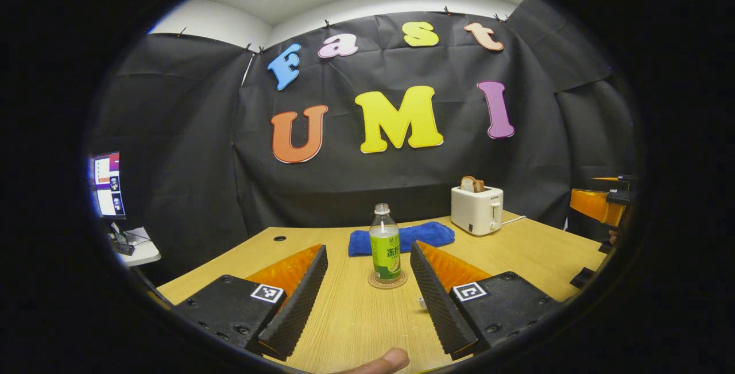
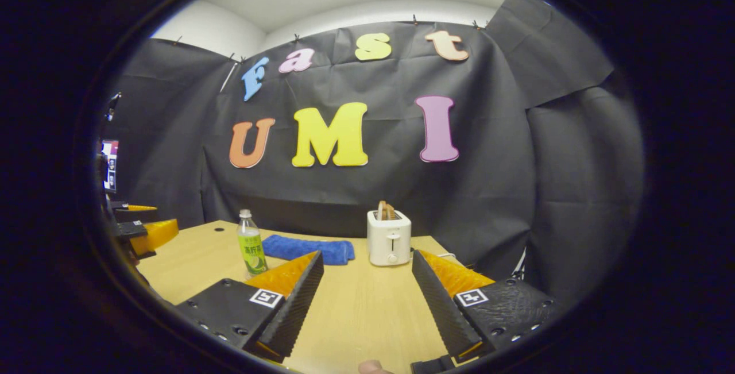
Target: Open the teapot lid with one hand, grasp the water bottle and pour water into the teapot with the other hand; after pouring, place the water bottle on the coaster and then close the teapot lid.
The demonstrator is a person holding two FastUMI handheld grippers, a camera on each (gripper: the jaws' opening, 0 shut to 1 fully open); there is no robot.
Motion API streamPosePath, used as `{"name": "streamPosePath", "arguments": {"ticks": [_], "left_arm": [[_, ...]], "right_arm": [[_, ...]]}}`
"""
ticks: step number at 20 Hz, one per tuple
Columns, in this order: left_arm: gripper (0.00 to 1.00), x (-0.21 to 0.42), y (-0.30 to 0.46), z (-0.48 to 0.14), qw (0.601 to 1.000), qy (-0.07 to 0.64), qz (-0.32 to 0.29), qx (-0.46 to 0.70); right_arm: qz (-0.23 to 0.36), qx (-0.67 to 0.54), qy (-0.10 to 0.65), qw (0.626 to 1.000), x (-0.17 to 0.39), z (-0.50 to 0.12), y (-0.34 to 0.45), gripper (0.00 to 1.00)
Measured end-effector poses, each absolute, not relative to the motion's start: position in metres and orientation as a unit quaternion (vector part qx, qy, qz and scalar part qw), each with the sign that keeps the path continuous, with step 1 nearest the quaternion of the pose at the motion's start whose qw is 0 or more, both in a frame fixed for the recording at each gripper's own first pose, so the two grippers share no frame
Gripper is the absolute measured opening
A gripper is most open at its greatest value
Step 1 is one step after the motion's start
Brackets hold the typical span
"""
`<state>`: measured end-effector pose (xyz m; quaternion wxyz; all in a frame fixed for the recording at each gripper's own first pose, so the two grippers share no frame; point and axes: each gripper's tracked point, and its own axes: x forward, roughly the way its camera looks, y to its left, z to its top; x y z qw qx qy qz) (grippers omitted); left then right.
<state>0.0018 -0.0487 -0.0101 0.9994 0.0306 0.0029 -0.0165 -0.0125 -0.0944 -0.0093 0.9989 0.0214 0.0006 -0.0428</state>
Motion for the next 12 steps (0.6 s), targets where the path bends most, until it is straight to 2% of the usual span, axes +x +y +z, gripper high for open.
{"name": "streamPosePath", "arguments": {"ticks": [3, 4, 5, 8, 9, 12], "left_arm": [[0.91, 0.001, -0.053, -0.014, 0.999, 0.009, -0.020, 0.029], [0.91, -0.001, -0.055, -0.011, 0.999, 0.007, -0.022, 0.027], [0.91, -0.002, -0.055, -0.009, 0.999, 0.003, -0.024, 0.027], [0.91, -0.003, -0.054, -0.006, 0.999, -0.002, -0.025, 0.022], [0.91, -0.003, -0.055, -0.005, 0.999, -0.001, -0.027, 0.020], [0.91, -0.003, -0.053, -0.006, 0.999, 0.001, -0.028, 0.019]], "right_arm": [[-0.020, 0.032, 0.015, 0.999, -0.012, -0.017, -0.078, 0.92], [-0.018, 0.031, 0.016, 0.999, -0.012, -0.018, -0.077, 0.95], [-0.018, 0.029, 0.016, 0.999, -0.012, -0.016, -0.075, 0.92], [-0.019, 0.024, 0.016, 0.999, -0.012, -0.018, -0.072, 0.92], [-0.019, 0.025, 0.017, 0.999, -0.011, -0.018, -0.072, 0.95], [-0.019, 0.026, 0.021, 0.999, -0.009, -0.021, -0.069, 0.95]]}}
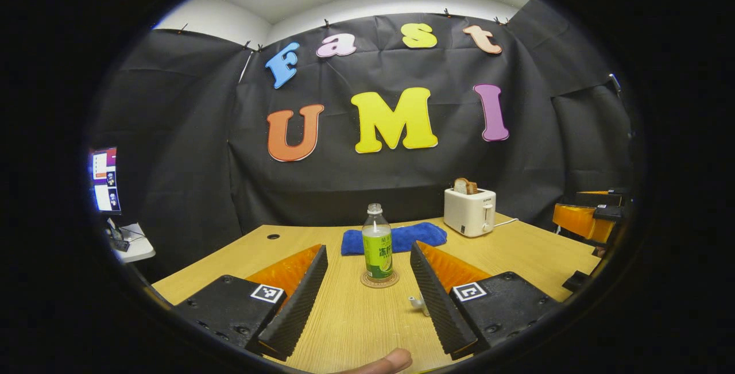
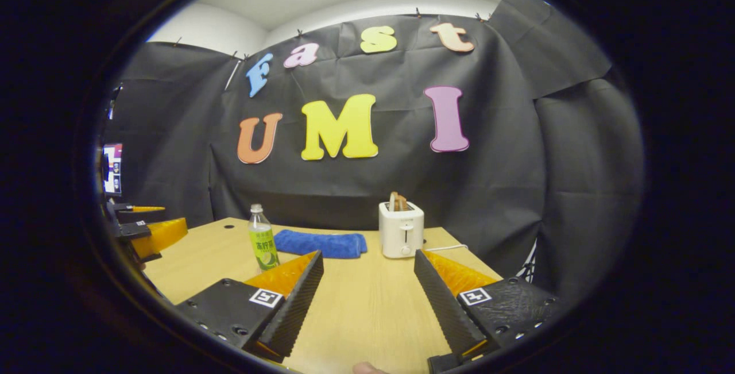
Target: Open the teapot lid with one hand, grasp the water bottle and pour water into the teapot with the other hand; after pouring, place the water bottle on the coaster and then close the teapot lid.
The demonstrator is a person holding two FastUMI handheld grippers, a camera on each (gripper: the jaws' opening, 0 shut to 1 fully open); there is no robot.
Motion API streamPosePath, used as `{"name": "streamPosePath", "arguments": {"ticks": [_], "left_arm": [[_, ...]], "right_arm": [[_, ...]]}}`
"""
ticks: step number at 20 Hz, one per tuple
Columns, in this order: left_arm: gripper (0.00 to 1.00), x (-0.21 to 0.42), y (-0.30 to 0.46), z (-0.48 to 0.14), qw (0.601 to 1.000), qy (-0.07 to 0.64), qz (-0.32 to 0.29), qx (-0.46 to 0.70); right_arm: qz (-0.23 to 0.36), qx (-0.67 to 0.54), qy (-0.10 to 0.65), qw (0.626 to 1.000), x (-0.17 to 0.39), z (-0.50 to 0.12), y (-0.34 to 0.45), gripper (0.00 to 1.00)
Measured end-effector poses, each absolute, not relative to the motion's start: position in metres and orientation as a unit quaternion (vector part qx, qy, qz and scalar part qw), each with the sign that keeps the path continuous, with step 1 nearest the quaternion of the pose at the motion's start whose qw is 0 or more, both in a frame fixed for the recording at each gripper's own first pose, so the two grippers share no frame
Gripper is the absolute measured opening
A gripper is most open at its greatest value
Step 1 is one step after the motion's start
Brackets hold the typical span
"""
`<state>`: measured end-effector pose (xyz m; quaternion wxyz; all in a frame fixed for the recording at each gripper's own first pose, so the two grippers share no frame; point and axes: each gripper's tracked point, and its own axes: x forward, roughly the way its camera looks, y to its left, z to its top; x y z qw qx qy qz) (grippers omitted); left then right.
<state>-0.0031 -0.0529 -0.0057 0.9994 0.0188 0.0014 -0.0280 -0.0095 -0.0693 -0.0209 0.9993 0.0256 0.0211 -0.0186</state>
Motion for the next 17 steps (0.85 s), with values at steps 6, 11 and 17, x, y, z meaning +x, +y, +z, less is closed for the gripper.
{"name": "streamPosePath", "arguments": {"ticks": [6, 11, 17], "left_arm": [[0.91, -0.002, -0.057, -0.008, 0.999, 0.004, -0.030, 0.011], [0.91, 0.000, -0.061, -0.012, 0.999, 0.009, -0.035, 0.014], [0.91, -0.001, -0.060, -0.011, 0.999, 0.007, -0.034, 0.016]], "right_arm": [[-0.017, 0.026, 0.029, 0.999, -0.008, -0.027, -0.071, 0.96], [-0.015, 0.032, 0.035, 0.999, -0.006, -0.030, -0.073, 0.92], [-0.007, 0.040, 0.044, 0.998, -0.004, -0.034, -0.070, 0.99]]}}
